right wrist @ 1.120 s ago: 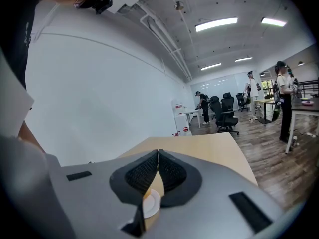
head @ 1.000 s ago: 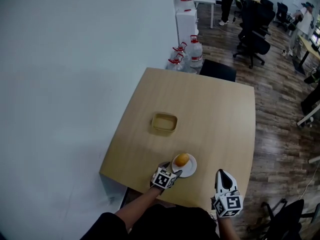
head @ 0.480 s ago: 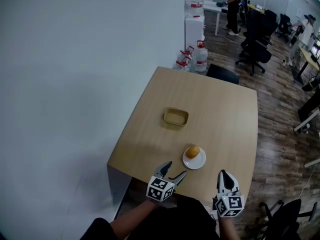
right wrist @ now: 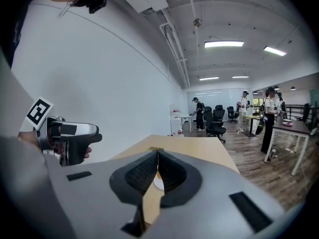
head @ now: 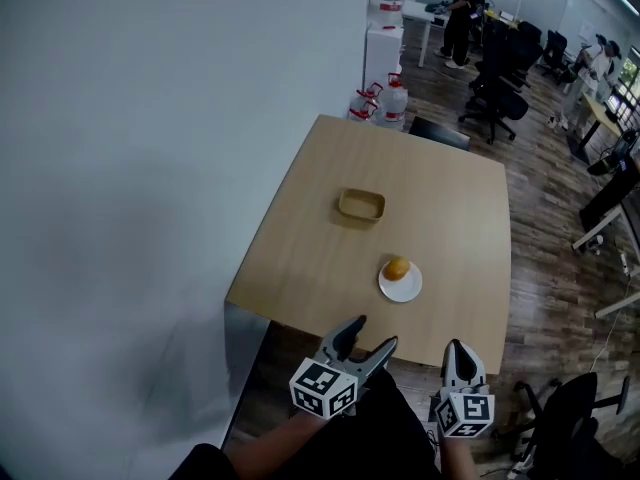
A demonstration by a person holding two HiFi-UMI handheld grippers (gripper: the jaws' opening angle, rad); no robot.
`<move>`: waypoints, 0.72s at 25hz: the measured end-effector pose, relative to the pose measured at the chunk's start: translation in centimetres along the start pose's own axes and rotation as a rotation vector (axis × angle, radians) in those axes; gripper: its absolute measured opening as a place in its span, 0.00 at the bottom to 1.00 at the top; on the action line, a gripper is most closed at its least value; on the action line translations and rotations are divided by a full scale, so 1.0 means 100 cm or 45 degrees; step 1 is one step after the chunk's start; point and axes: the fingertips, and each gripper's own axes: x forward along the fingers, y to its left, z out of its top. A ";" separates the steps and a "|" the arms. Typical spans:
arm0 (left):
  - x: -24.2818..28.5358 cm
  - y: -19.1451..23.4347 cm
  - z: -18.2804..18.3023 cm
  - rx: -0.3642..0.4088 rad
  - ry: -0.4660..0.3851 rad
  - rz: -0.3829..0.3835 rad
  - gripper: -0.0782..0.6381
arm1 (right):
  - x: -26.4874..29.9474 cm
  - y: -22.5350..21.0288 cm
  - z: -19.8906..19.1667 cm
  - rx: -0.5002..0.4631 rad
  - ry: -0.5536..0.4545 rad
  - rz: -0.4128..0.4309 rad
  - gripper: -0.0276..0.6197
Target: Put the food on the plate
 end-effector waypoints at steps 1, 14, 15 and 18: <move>-0.010 -0.010 -0.003 0.006 -0.015 -0.019 0.55 | -0.013 0.005 -0.004 0.000 0.004 -0.008 0.14; -0.096 -0.035 -0.032 0.143 -0.004 0.104 0.14 | -0.087 0.060 0.002 -0.043 -0.106 0.017 0.14; -0.098 -0.038 -0.032 0.155 -0.008 0.107 0.14 | -0.090 0.060 0.001 -0.043 -0.113 0.020 0.14; -0.107 -0.045 -0.031 0.189 -0.033 0.124 0.14 | -0.099 0.062 -0.001 -0.031 -0.121 0.024 0.14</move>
